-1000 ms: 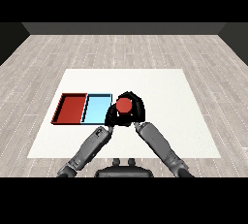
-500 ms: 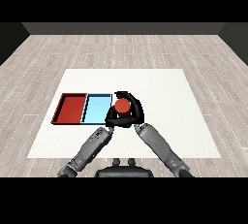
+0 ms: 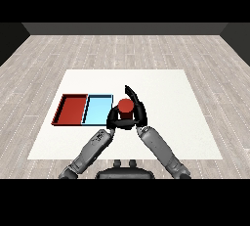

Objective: Pick the red can and put it in the red box

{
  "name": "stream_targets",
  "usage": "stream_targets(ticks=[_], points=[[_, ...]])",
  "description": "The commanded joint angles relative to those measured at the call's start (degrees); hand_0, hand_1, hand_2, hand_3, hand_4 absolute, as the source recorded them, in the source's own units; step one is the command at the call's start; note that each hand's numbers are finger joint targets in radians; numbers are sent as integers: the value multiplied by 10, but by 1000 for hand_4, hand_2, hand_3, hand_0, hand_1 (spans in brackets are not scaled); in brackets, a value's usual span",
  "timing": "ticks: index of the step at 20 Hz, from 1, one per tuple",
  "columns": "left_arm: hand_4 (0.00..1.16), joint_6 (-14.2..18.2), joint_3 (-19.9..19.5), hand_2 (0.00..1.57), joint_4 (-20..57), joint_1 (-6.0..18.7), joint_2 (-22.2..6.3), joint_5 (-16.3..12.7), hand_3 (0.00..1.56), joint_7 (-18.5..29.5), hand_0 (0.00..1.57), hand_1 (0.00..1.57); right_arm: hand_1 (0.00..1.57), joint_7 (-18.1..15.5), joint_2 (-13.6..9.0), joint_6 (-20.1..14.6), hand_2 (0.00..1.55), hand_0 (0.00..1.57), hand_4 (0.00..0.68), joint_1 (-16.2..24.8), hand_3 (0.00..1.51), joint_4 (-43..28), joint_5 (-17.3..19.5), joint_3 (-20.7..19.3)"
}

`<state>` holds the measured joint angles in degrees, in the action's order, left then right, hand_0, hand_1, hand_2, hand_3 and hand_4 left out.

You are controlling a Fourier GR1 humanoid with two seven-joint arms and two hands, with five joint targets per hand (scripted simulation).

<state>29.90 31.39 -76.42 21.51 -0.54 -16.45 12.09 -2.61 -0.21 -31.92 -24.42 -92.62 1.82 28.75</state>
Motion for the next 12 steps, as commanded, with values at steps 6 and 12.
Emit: stream_targets(ticks=[6,12], points=[[1137,-21,-7,1571,14,-10,5,-8,1488,48,1571,1571,0,-8,2,11,0,0,0,29,0,-27,6,-15],[1136,-13,-21,1571,-35,-41,5,43,1477,-1,1571,1571,0,7,2,48,0,0,0,34,0,-81,-5,-84]])
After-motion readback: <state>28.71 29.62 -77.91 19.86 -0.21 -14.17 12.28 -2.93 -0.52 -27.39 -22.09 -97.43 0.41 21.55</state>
